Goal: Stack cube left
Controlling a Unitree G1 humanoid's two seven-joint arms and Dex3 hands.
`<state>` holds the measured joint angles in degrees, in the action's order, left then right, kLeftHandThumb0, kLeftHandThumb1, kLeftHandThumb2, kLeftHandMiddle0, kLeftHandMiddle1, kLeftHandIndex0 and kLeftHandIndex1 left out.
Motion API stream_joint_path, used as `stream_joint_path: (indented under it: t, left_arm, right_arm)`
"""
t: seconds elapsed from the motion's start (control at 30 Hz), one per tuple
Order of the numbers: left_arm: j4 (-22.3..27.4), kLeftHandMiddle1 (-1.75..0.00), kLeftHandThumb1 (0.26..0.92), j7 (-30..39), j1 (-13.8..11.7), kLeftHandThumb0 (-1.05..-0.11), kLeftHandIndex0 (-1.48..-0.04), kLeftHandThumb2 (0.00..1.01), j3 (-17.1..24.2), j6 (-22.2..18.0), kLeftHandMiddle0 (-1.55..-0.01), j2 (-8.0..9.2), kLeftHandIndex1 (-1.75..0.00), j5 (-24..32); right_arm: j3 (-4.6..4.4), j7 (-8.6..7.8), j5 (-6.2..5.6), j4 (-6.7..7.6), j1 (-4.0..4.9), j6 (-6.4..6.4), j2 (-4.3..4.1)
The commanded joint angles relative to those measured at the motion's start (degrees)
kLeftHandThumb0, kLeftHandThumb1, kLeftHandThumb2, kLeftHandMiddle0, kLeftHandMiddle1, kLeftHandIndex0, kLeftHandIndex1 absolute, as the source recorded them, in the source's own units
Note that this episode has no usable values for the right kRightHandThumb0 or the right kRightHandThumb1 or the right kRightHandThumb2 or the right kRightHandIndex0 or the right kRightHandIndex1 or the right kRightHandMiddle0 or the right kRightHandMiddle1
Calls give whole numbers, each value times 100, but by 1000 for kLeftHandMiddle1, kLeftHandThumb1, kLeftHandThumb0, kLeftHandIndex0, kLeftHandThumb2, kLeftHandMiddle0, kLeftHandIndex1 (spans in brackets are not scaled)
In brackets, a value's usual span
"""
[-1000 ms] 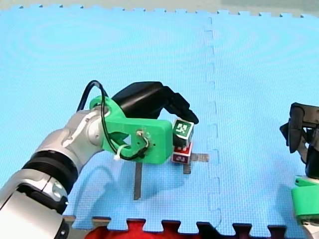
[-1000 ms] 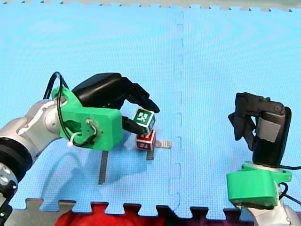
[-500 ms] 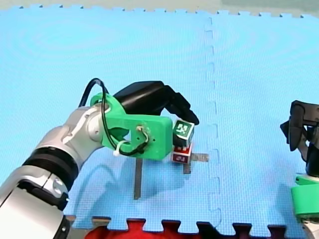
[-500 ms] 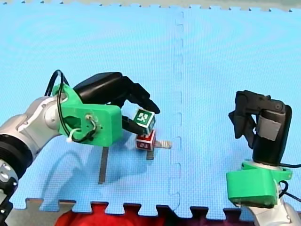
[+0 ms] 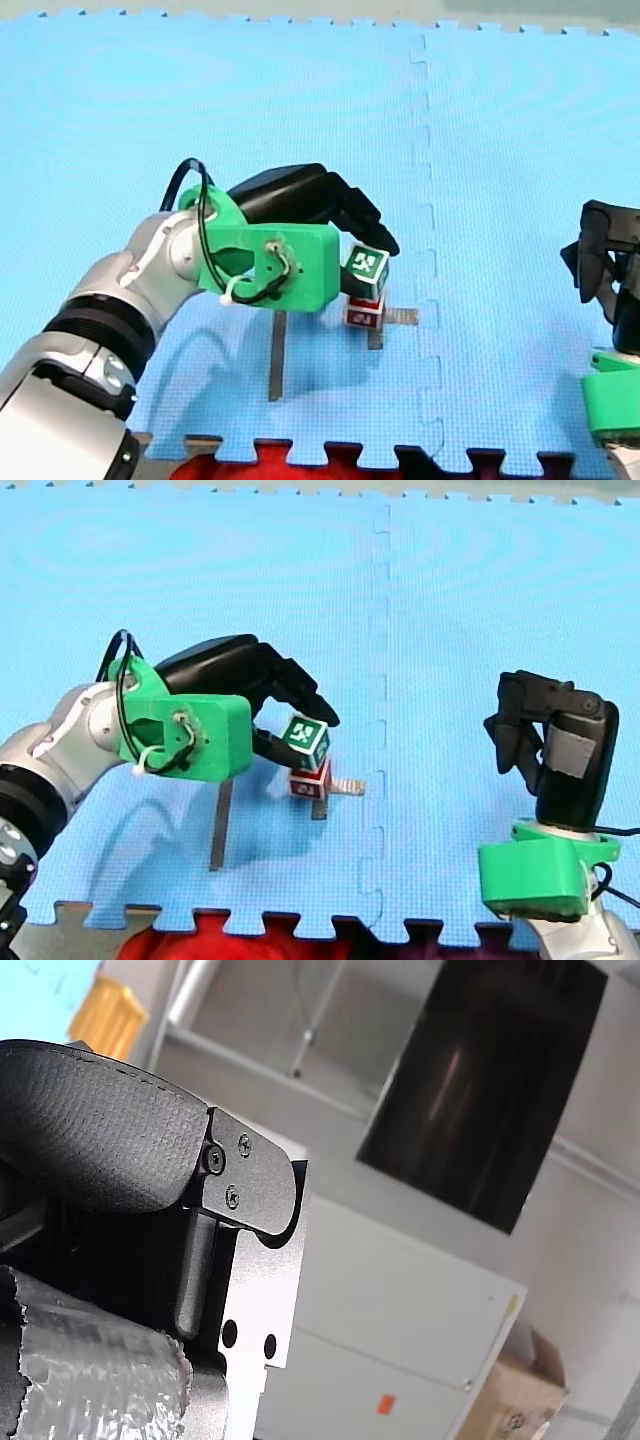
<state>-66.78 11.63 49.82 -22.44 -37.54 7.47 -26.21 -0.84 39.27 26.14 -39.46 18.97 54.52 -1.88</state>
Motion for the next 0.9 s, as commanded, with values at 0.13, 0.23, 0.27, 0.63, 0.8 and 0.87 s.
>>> stream_joint_path:
  t: [0.13, 0.23, 0.27, 0.63, 0.8, 0.87]
  left_arm:
    - [46, -1746, 792, 48, 4, -487, -1300, 1, 0, 87, -890, 3, -2, 3]
    - [70, -1746, 793, 28, 6, -488, -1300, 1, -26, 118, -885, 1, -2, -32]
    - [78, -1746, 793, 17, 6, -489, -1300, 1, -35, 128, -883, 2, -2, -45]
    - [214, -1746, 794, -105, -48, -491, -1299, 1, -93, 240, -867, 14, -1, -116]
    - [298, -1746, 749, -185, -73, -630, -1084, 1, -151, 256, -861, 55, -2, -202]
    - [331, -1746, 743, -293, -61, -758, -985, 3, -235, 268, -854, 88, -6, -329]
  right_arm:
    - [7, 24, -22, 43, -24, -34, 8]
    - [14, 7, -49, 59, -41, -29, 5]
    - [16, 3, -54, 65, -46, -29, 4]
    - [8, -40, -76, 216, -128, -96, 41]
    - [1, -38, -66, 252, -153, -119, 62]
    - [3, -40, -70, 244, -151, -117, 62]
